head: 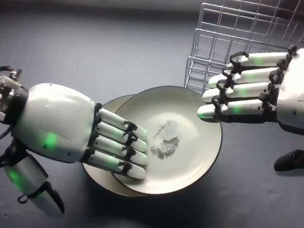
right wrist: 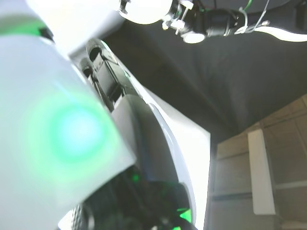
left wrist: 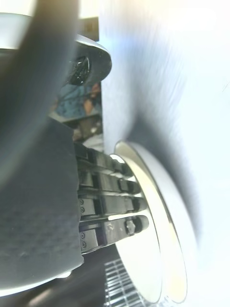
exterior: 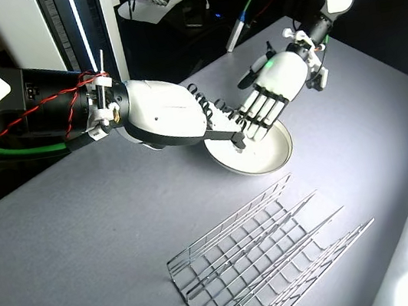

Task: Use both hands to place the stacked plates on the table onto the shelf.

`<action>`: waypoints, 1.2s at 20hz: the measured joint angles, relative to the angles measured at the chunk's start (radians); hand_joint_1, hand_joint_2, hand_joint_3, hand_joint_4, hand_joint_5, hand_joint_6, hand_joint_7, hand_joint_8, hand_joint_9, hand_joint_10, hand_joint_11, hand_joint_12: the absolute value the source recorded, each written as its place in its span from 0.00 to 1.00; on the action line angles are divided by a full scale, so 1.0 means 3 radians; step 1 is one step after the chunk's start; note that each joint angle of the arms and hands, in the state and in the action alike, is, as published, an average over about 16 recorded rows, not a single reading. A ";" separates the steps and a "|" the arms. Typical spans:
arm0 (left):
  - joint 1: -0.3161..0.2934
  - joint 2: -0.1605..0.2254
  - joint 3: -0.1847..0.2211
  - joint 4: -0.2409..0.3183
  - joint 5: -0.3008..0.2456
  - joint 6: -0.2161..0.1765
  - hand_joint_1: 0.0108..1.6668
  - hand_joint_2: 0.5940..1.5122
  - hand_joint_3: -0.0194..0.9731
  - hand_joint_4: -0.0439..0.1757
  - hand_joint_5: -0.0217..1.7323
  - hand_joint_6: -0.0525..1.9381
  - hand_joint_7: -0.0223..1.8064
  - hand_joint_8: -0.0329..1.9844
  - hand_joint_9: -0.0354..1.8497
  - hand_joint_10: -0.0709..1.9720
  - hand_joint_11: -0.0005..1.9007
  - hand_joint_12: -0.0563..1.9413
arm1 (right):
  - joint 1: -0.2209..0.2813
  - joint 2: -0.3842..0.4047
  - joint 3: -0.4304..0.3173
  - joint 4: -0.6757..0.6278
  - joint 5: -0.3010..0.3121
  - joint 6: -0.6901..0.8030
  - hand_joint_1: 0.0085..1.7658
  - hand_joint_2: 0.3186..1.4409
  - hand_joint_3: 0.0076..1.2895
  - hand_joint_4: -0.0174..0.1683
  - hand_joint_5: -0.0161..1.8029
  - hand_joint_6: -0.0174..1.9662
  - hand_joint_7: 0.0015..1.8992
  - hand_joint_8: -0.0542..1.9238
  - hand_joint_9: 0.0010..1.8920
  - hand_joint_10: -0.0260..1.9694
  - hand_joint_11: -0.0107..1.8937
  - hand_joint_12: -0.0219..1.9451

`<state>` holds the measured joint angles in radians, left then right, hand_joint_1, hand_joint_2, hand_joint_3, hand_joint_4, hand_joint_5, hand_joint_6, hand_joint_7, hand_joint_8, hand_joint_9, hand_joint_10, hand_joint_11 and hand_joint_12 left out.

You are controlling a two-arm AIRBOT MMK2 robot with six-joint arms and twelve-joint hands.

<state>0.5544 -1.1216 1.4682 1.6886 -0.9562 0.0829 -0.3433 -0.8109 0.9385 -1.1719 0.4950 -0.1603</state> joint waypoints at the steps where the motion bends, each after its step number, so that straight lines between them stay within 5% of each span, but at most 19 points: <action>1: -0.0001 -0.0013 -0.0018 -0.0012 0.0021 0.0000 0.00 0.60 0.02 0.16 0.01 0.01 0.01 0.01 0.02 0.03 0.01 0.03 | -0.0003 -0.0007 0.0006 -0.0044 0.0020 -0.0001 0.56 0.61 0.01 0.11 0.15 0.02 0.11 0.03 0.10 0.02 0.01 0.31; 14: -0.0037 -0.0147 -0.0109 -0.0132 0.0175 -0.0053 0.00 0.60 0.02 0.16 0.01 0.01 0.00 0.00 0.01 0.02 0.01 0.02 | -0.0106 -0.0282 0.0273 -0.0616 0.0204 -0.0017 0.57 0.61 0.01 0.11 0.13 0.02 0.10 0.03 0.10 0.02 0.01 0.30; 24: -0.0084 -0.0194 -0.0107 -0.0139 0.0205 -0.0104 0.00 0.60 0.02 0.16 0.01 0.01 0.00 0.00 0.01 0.02 0.01 0.03 | -0.0219 -0.0647 0.0632 -0.0653 0.0166 -0.0043 0.56 0.61 0.01 0.11 0.08 0.02 0.05 0.03 0.05 0.02 0.01 0.21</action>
<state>0.5292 -1.1799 1.4362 1.6468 -0.8945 0.0517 -0.4090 -1.0049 1.1281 -1.3679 0.5447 -0.1732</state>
